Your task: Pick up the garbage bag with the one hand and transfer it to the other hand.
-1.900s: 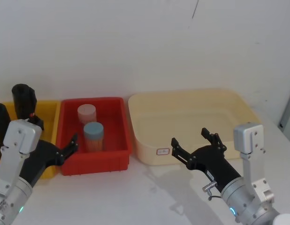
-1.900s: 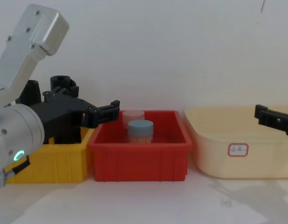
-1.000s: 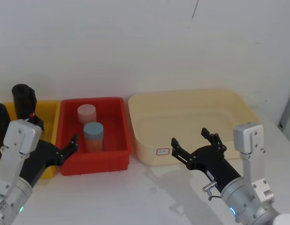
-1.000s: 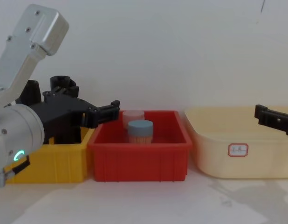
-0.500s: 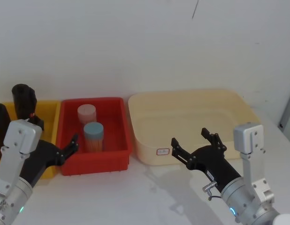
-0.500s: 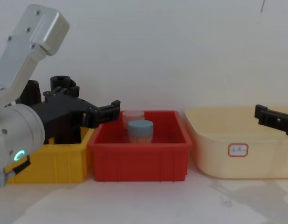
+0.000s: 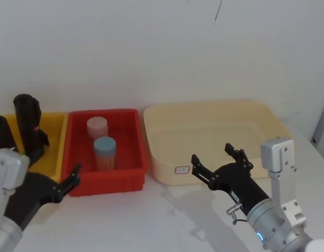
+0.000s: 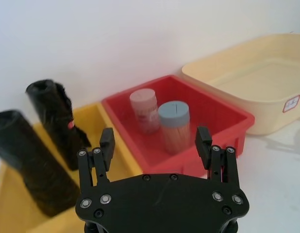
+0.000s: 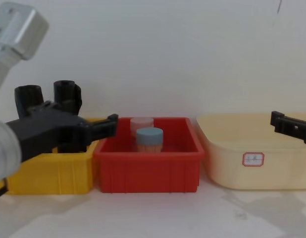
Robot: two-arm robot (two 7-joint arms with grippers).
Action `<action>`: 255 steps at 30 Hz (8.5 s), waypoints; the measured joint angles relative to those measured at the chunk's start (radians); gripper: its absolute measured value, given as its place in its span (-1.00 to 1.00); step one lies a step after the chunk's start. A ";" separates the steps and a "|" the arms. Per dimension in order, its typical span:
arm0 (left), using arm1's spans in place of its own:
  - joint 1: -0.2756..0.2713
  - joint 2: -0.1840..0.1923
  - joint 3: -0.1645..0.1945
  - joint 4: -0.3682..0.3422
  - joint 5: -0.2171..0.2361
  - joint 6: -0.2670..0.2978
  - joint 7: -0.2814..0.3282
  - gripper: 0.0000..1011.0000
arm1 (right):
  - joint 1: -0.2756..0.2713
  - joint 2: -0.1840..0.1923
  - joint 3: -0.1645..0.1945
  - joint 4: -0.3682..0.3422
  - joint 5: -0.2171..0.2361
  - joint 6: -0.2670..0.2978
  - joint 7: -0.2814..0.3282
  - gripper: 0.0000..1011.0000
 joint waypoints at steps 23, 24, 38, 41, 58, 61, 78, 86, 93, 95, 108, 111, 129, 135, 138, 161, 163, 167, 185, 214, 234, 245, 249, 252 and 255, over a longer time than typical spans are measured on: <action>0.088 0.038 -0.180 -0.036 -0.133 0.047 0.024 0.98 | 0.000 0.000 0.000 0.000 0.000 0.000 0.000 0.98; 0.084 0.038 -0.182 -0.032 -0.135 0.049 0.024 0.98 | 0.000 0.000 0.000 0.000 0.000 0.000 0.000 0.98; -0.032 0.022 -0.176 0.072 -0.130 0.107 0.005 0.98 | 0.000 0.000 0.000 0.000 0.000 0.000 0.000 0.98; -0.053 0.020 -0.171 0.089 -0.120 0.121 0.003 0.98 | 0.000 0.000 0.000 0.000 0.000 0.000 0.000 0.98; -0.130 0.005 -0.164 0.156 -0.077 0.172 0.018 0.98 | 0.000 0.000 0.000 0.000 0.000 0.000 0.000 0.98; -0.140 0.001 -0.166 0.167 -0.072 0.177 0.021 0.98 | 0.000 0.000 0.000 0.000 0.000 0.000 0.000 0.98; -0.211 -0.035 -0.159 0.271 -0.071 0.162 -0.024 0.98 | 0.000 0.000 0.000 0.000 0.000 0.000 0.000 0.98; -0.237 -0.049 -0.150 0.309 -0.061 0.152 -0.041 0.89 | 0.000 0.000 0.000 0.000 0.000 0.000 0.000 0.98; -0.245 -0.052 -0.148 0.316 -0.042 0.152 -0.035 0.56 | 0.000 0.000 0.000 0.000 0.000 0.000 0.000 0.98; -0.245 -0.051 -0.147 0.315 -0.032 0.155 -0.029 0.46 | 0.000 0.000 0.000 0.000 0.000 0.000 0.000 0.98; -0.232 -0.022 -0.131 0.262 0.034 0.191 -0.005 0.03 | 0.003 0.000 0.000 0.000 0.001 -0.003 0.010 0.98; -0.228 -0.012 -0.125 0.242 0.043 0.196 -0.012 0.01 | 0.008 0.000 0.000 0.001 0.004 -0.007 0.019 0.98; -0.286 -0.006 -0.096 0.140 0.038 0.187 -0.128 -0.22 | 0.153 0.028 0.000 0.027 0.049 -0.030 0.177 0.98; -0.333 -0.032 -0.085 0.136 0.012 0.167 -0.186 -0.28 | 0.213 0.053 -0.015 0.041 0.067 -0.023 0.252 0.98; -0.359 -0.049 -0.077 0.142 -0.004 0.157 -0.215 -0.29 | 0.240 0.070 -0.027 0.046 0.075 -0.015 0.294 0.98; -0.476 -0.158 -0.016 0.217 -0.083 0.122 -0.308 -0.29 | 0.376 0.113 -0.129 0.093 0.009 0.042 0.373 0.98; -0.480 -0.164 -0.011 0.224 -0.087 0.121 -0.309 -0.29 | 0.389 0.101 -0.137 0.102 -0.005 0.052 0.357 0.98; -0.483 -0.171 -0.003 0.234 -0.093 0.120 -0.311 -0.29 | 0.411 0.080 -0.152 0.118 -0.027 0.068 0.335 0.98; -0.490 -0.208 0.017 0.289 -0.108 0.095 -0.311 -0.29 | 0.479 -0.004 -0.212 0.183 -0.090 0.116 0.299 0.98; -0.488 -0.218 0.036 0.272 -0.139 0.131 -0.305 -0.29 | 0.551 -0.118 -0.229 0.334 -0.129 0.138 0.263 0.98; -0.485 -0.209 0.047 0.254 -0.166 0.151 -0.300 -0.29 | 0.579 -0.167 -0.207 0.427 -0.139 0.153 0.243 0.98; -0.487 -0.211 0.052 0.259 -0.174 0.151 -0.299 -0.29 | 0.585 -0.193 -0.191 0.457 -0.126 0.117 0.248 0.69; -0.487 -0.212 0.053 0.261 -0.176 0.151 -0.299 -0.29 | 0.586 -0.198 -0.188 0.464 -0.121 0.106 0.249 0.46; -0.487 -0.212 0.053 0.261 -0.177 0.151 -0.299 -0.29 | 0.587 -0.201 -0.186 0.468 -0.118 0.099 0.251 0.25; -0.488 -0.212 0.053 0.261 -0.178 0.151 -0.299 -0.29 | 0.587 -0.202 -0.184 0.470 -0.117 0.095 0.251 0.15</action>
